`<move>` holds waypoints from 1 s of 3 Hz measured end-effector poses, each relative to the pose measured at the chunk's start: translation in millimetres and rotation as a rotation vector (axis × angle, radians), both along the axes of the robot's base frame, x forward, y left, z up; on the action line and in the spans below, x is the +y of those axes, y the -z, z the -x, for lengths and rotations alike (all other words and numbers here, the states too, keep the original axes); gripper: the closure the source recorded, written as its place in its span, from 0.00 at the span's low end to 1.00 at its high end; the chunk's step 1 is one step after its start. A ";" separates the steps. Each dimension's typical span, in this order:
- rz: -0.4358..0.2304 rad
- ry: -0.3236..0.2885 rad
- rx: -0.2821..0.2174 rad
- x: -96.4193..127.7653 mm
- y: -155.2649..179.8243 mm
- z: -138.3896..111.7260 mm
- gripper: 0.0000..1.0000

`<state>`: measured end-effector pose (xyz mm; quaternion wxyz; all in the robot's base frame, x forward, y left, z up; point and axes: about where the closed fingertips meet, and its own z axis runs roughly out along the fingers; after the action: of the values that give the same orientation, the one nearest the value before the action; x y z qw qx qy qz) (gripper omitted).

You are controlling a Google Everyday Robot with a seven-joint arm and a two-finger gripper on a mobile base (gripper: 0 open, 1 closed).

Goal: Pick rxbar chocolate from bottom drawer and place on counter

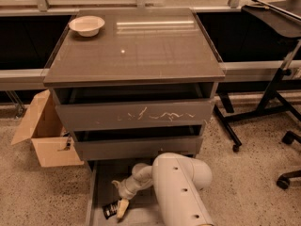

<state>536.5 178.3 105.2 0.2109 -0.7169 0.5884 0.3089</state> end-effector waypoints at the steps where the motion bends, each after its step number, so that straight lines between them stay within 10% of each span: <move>1: 0.004 0.009 0.002 1.3 6.9 1.8 0.00; 3: 0.033 0.002 -0.010 4.0 9.4 5.5 0.49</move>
Offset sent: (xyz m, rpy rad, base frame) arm -0.0027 0.0035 -0.0186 -0.0463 -0.0230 -0.0039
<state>530.9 182.3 95.8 0.2025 -0.7213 0.5929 0.2954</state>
